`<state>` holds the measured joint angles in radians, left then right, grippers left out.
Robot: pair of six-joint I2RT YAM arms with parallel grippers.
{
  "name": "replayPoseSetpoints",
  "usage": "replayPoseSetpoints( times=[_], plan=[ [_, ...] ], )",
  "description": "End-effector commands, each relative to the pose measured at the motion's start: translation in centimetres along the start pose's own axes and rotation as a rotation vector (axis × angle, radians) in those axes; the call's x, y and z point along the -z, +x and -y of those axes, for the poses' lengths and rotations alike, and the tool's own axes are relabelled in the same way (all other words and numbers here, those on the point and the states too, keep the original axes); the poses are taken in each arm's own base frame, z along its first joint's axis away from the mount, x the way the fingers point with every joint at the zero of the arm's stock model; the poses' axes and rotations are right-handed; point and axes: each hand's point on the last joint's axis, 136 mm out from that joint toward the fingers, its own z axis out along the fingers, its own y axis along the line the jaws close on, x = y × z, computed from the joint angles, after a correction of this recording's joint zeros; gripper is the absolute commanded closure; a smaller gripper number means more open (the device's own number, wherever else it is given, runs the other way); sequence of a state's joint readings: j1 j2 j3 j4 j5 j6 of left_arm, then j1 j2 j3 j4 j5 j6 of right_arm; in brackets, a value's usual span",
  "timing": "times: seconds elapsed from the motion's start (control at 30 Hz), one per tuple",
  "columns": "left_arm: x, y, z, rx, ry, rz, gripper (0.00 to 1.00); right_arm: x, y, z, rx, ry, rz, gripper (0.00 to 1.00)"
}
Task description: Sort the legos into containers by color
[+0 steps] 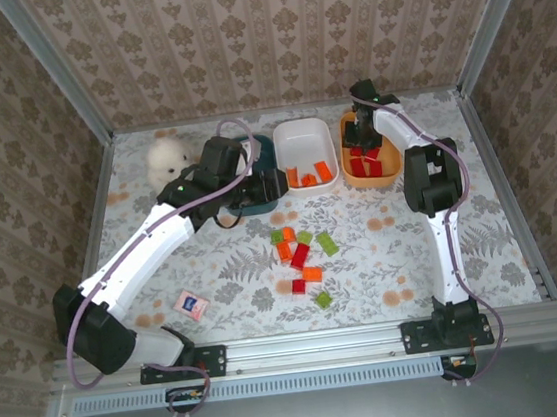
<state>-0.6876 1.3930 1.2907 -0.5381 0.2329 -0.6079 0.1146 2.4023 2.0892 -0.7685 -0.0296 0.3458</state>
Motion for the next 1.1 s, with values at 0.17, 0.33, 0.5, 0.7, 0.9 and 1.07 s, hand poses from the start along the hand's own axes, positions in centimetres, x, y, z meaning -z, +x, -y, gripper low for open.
replayPoseSetpoints(
  times=[0.17,0.33,0.5,0.7,0.9,1.07],
  plan=[
    [-0.5,2.4,0.7,-0.111,0.001,-0.107,0.35,4.7,-2.3,-0.6,0.013,-0.005,0.082,0.37],
    [-1.0,5.0,1.9,-0.212,0.046,-0.206,0.35,11.6,-4.9,-1.7,0.036,-0.021,0.215,0.37],
    [-1.6,11.2,3.4,-0.419,0.097,-0.417,0.35,20.7,-3.4,-5.7,0.112,-0.126,0.362,0.37],
    [-2.7,18.7,3.3,-0.576,0.09,-0.597,0.36,29.7,7.7,-10.0,0.128,-0.492,0.39,0.31],
    [-4.6,22.7,3.9,-0.648,0.073,-0.692,0.34,38.0,19.5,-8.0,0.082,-0.786,0.349,0.18],
    [-6.5,25.4,3.8,-0.697,-0.001,-0.763,0.33,43.3,23.4,-5.4,0.053,-0.84,0.388,0.12]
  ],
)
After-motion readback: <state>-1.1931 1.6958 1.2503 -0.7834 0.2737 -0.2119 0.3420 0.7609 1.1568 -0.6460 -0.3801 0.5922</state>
